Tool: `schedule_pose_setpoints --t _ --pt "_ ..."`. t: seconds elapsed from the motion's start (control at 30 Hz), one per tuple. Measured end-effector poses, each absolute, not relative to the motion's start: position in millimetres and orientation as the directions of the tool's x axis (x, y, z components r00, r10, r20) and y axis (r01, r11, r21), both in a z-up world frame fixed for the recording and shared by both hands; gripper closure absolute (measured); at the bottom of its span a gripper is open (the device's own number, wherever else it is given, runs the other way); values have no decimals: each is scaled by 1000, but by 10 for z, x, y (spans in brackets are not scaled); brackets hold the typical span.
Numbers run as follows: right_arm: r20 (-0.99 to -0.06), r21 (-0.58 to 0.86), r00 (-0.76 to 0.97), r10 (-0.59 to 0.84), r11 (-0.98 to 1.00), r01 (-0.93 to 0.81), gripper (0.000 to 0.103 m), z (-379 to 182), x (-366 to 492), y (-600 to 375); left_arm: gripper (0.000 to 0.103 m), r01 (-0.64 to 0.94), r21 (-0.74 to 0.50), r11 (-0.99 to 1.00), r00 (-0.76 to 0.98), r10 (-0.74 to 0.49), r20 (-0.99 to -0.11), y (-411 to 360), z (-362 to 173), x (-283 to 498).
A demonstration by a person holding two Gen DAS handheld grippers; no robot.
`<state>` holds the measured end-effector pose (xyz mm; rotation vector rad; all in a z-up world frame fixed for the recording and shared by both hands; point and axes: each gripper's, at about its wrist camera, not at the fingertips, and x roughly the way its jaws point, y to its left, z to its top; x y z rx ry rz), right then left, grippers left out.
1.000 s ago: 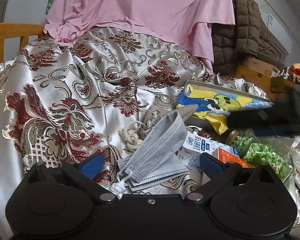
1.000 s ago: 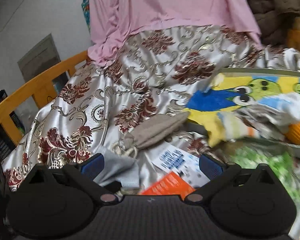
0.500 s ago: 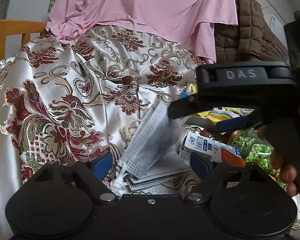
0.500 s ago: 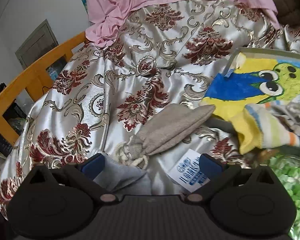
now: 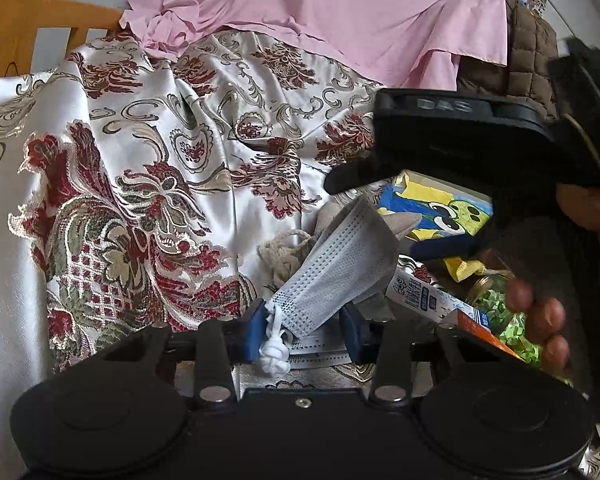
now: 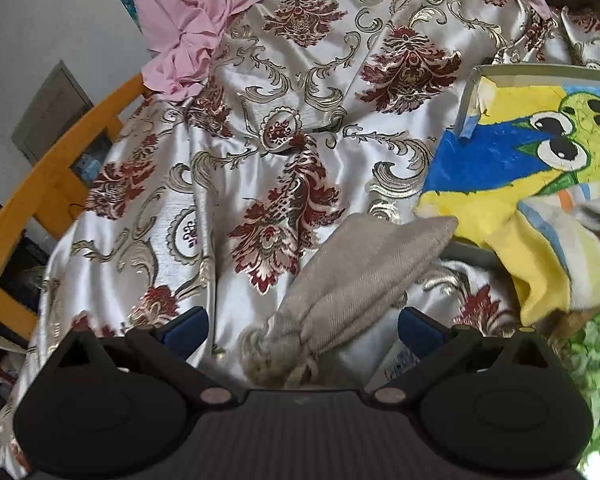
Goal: Organize soft objects
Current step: 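Grasp the grey face mask with the left gripper while the right grasps the beige pouch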
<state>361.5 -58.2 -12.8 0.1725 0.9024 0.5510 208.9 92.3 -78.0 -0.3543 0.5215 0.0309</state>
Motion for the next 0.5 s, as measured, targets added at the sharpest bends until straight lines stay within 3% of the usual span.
schedule_pose_setpoints --t 0.2,0.4,0.5 --pt "-753 317 461 470 873 -372 2 -222 3779 -371 59 -95 -332 939 867 -86 -492 892 -786 2086" --pt "-771 281 465 435 888 -363 25 -275 3774 -343 58 -84 -345 935 868 -101 -486 891 -789 2085" --pt "-782 295 441 441 884 -362 27 -324 3764 -359 64 -77 -349 934 867 -110 -486 898 -791 2101"
